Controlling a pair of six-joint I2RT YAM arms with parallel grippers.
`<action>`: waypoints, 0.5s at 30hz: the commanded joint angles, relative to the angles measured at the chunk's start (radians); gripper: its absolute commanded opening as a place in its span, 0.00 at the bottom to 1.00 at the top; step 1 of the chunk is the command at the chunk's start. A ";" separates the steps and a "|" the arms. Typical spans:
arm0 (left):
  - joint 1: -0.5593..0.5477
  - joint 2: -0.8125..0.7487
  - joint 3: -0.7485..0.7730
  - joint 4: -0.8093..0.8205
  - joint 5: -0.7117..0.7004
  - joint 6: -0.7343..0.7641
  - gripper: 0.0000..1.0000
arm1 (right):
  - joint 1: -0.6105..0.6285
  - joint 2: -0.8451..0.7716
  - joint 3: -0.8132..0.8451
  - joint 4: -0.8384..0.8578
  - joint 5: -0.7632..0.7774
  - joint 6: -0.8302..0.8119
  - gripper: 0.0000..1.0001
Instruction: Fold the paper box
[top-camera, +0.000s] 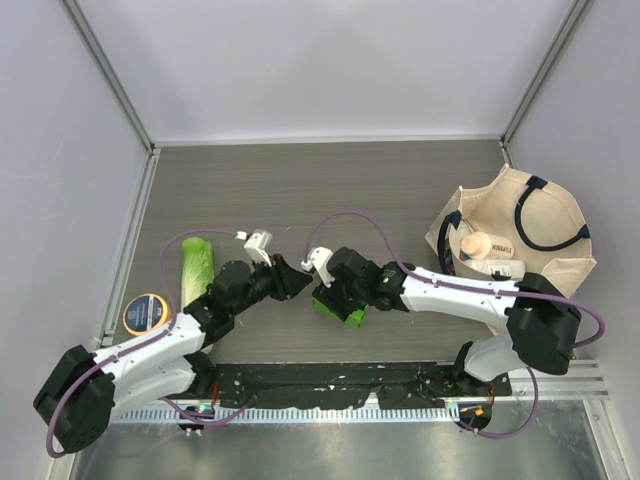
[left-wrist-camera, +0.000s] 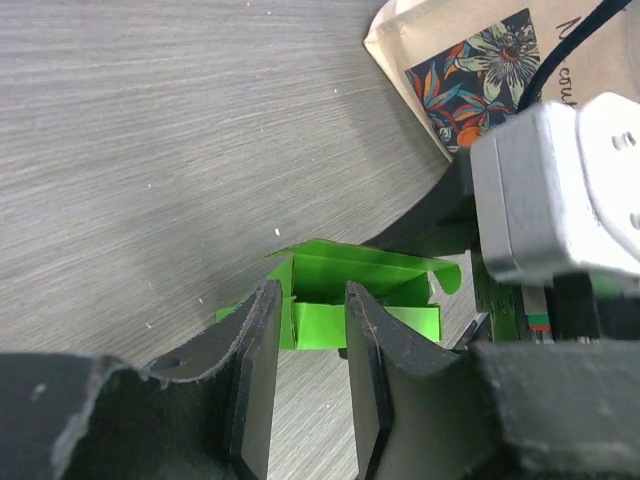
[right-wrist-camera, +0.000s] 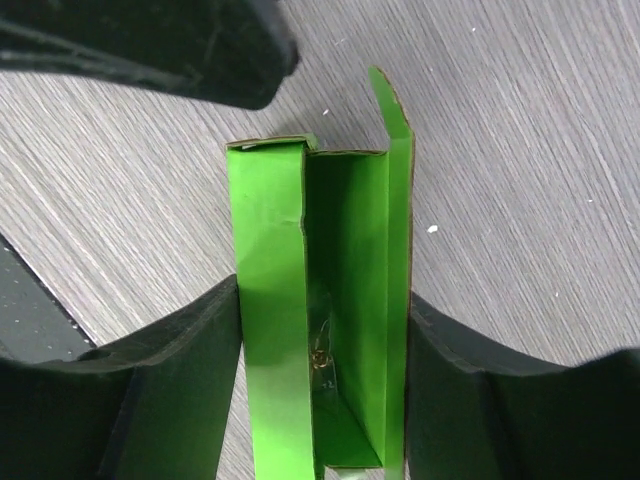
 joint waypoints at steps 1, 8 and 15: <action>0.001 0.020 0.031 0.028 -0.011 -0.041 0.36 | 0.043 -0.025 -0.021 0.050 0.119 0.016 0.56; 0.018 0.039 -0.021 0.138 -0.002 -0.024 0.38 | 0.055 -0.020 -0.025 0.099 0.168 -0.039 0.24; 0.029 -0.010 -0.055 0.175 0.043 0.100 0.47 | 0.043 0.018 0.010 0.108 0.055 -0.111 0.15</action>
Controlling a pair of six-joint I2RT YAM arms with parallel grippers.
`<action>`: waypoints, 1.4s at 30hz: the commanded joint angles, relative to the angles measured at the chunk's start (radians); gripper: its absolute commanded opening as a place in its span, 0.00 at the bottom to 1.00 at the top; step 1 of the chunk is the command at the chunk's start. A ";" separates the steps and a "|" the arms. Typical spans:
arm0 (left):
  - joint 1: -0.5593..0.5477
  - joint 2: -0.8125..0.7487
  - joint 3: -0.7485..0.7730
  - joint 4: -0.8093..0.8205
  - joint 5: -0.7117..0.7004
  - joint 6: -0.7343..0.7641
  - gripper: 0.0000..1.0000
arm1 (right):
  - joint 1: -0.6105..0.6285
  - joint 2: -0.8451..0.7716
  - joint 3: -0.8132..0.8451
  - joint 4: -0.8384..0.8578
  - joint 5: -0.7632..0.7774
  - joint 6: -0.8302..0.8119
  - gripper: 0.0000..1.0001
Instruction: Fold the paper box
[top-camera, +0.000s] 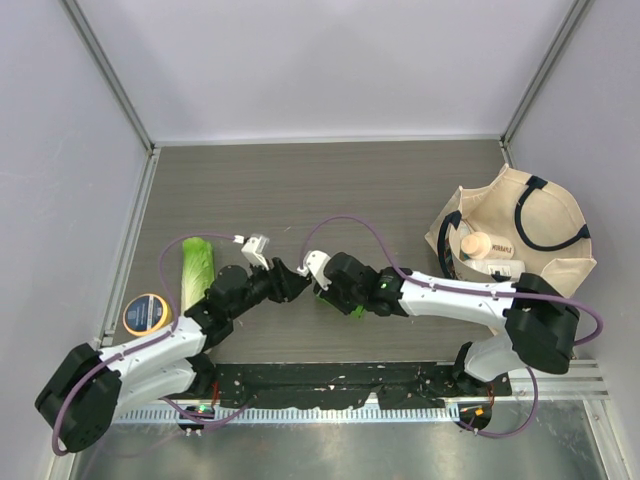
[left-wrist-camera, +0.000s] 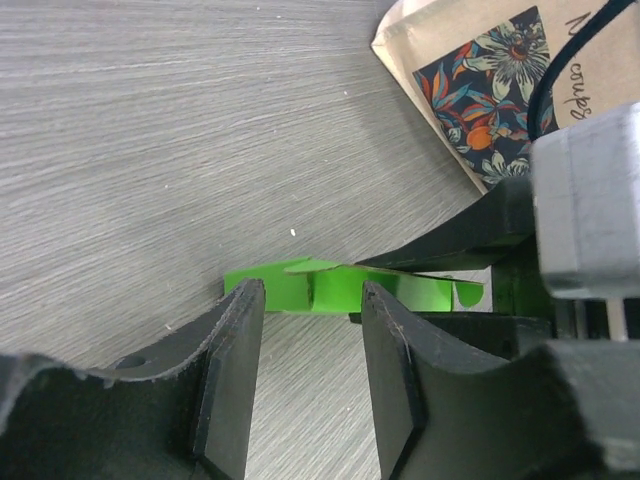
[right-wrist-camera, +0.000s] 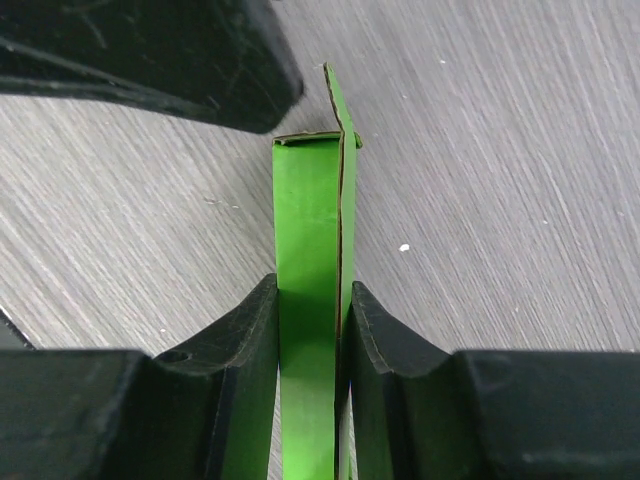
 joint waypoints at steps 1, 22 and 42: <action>0.006 -0.043 0.013 0.049 0.043 0.126 0.47 | -0.014 0.021 0.039 0.048 -0.095 -0.057 0.15; 0.006 -0.023 0.033 -0.026 0.025 0.303 0.42 | -0.079 0.124 0.146 -0.032 -0.307 -0.086 0.15; 0.020 0.100 0.068 0.017 0.114 0.298 0.34 | -0.092 0.130 0.140 -0.027 -0.324 -0.095 0.14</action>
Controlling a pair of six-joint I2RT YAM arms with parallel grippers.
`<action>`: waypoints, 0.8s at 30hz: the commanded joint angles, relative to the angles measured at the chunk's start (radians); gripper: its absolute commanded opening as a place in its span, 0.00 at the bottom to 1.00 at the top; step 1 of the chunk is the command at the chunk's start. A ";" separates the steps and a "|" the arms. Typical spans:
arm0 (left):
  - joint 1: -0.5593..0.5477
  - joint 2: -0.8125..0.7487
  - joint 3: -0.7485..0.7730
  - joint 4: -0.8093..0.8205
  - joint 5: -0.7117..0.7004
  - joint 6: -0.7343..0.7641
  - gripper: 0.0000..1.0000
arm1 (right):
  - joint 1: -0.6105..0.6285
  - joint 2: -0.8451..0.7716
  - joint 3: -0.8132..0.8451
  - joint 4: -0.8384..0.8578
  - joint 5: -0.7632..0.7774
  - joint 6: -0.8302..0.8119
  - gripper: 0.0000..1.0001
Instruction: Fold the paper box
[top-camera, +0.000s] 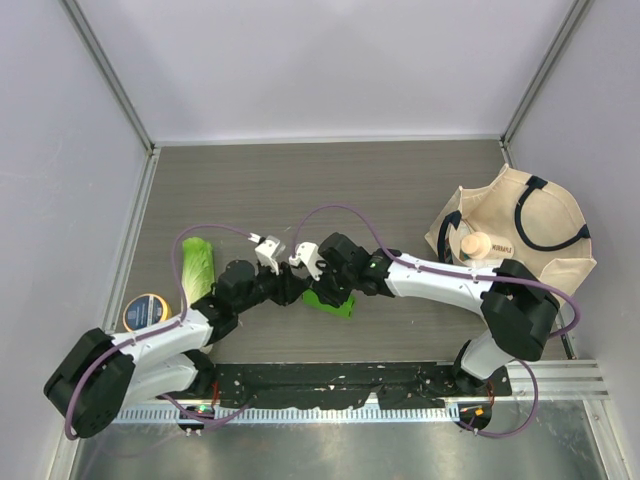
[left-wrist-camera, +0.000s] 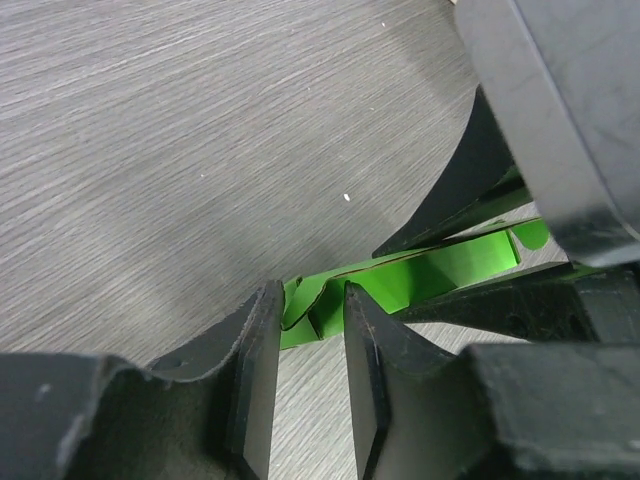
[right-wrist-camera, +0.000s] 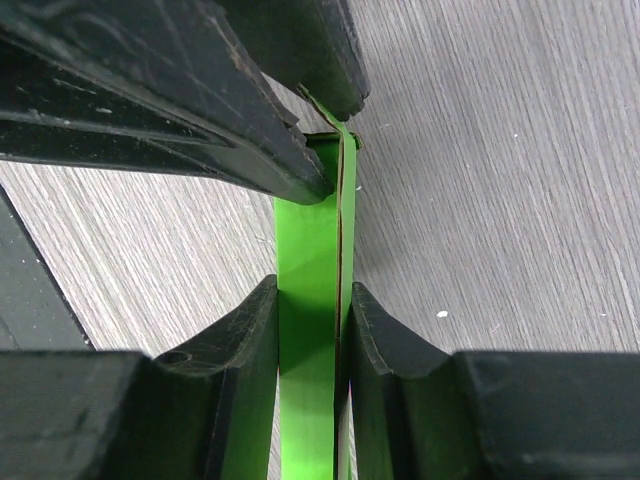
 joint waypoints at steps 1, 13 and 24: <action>0.001 -0.008 0.036 0.050 0.032 -0.012 0.33 | 0.003 0.001 0.011 0.010 -0.028 -0.012 0.14; 0.006 -0.128 0.074 -0.108 -0.071 0.035 0.46 | 0.002 0.015 0.020 0.009 -0.033 -0.013 0.14; 0.007 -0.054 0.085 -0.067 -0.005 0.019 0.37 | -0.004 0.013 0.023 0.009 -0.037 -0.015 0.13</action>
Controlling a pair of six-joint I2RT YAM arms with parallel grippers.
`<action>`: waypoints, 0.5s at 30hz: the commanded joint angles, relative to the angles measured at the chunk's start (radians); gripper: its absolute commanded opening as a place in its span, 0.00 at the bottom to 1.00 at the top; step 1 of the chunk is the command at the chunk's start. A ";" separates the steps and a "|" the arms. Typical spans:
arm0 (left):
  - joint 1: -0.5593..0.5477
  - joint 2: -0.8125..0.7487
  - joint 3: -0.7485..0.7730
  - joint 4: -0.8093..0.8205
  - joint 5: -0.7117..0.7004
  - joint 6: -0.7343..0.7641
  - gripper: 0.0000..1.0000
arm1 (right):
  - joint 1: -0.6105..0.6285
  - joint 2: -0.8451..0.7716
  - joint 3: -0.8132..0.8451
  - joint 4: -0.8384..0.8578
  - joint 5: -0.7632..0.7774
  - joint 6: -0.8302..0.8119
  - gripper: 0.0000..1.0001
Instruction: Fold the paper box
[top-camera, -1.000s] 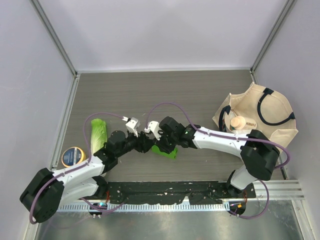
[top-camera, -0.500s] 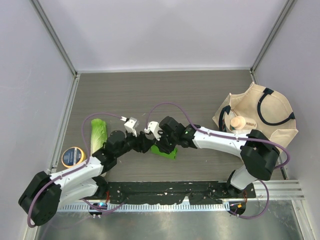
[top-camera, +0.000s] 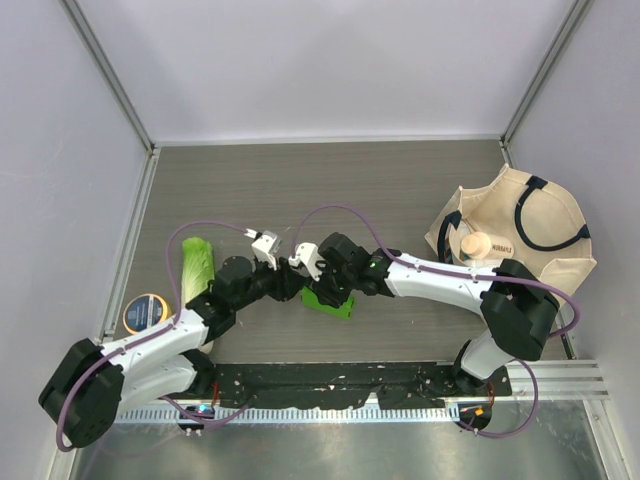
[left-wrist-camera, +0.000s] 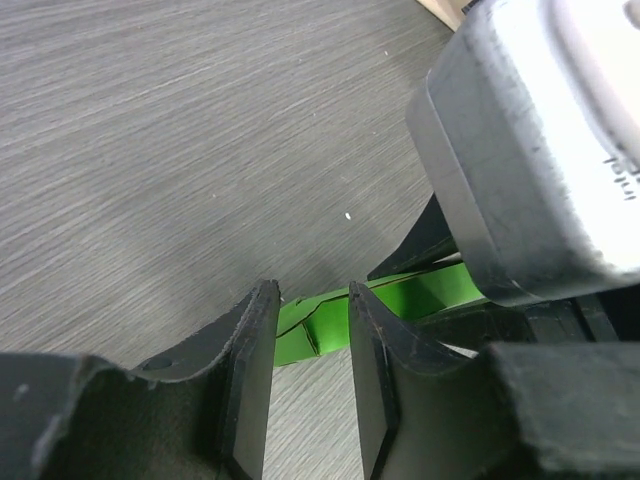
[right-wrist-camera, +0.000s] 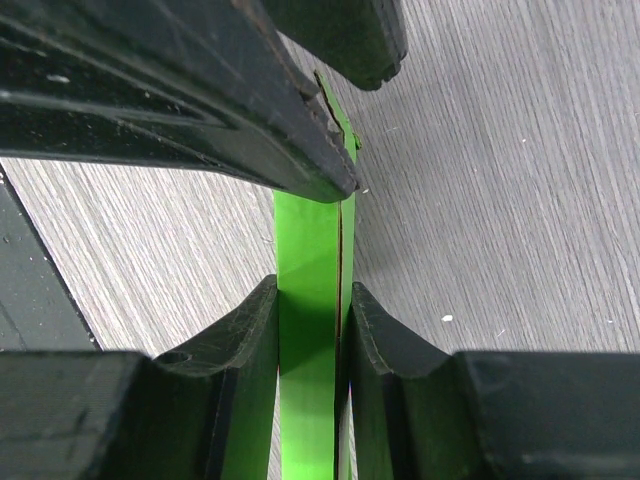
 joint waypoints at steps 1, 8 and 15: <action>0.002 0.016 0.037 0.035 0.035 0.012 0.36 | -0.003 0.012 0.022 0.005 -0.019 -0.010 0.13; 0.002 0.004 0.029 0.035 0.035 0.001 0.25 | -0.005 0.011 0.026 0.005 -0.019 -0.010 0.13; 0.000 -0.012 0.031 -0.003 0.032 -0.007 0.30 | -0.005 0.003 0.022 0.005 -0.015 -0.007 0.13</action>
